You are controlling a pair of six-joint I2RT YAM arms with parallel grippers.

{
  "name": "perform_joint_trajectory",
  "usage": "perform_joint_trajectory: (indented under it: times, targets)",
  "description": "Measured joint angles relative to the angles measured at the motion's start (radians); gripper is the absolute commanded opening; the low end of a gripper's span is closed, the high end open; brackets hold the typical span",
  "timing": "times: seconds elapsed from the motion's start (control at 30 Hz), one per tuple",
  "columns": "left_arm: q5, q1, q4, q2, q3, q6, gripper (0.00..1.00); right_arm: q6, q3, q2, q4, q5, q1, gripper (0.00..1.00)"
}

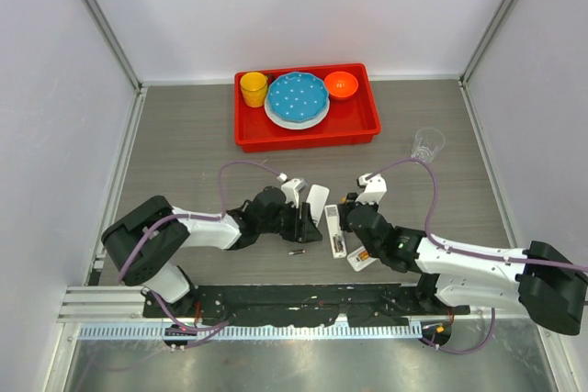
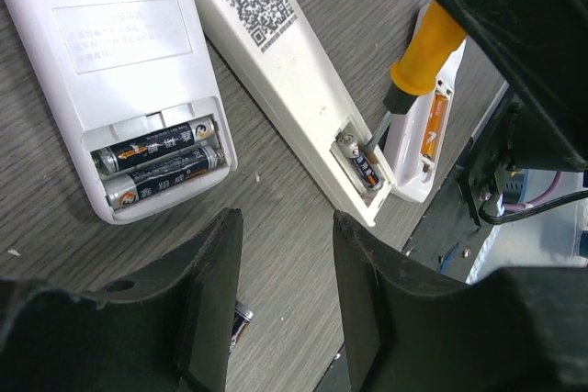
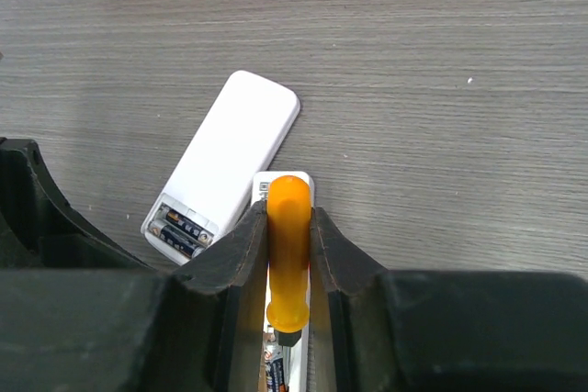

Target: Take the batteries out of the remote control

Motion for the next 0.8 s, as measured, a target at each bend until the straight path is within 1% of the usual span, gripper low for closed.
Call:
perform_joint_trajectory:
  times: [0.23,0.37,0.6,0.8]
  targets:
    - [0.000,-0.001,0.002,0.012,0.001,-0.003,0.47,0.000,-0.006,0.063,0.039,0.040,0.032,0.01]
    - [0.000,-0.001,0.004,0.019,0.001,-0.006,0.47,0.011,-0.007,0.116,0.064,0.034,0.041,0.01]
    - [0.000,-0.003,0.014,0.024,0.001,-0.011,0.46,0.099,-0.018,0.111,0.075,-0.017,0.043,0.02]
    - [0.000,-0.006,0.032,0.034,0.001,-0.027,0.45,0.174,-0.045,0.118,0.113,0.010,0.043,0.01]
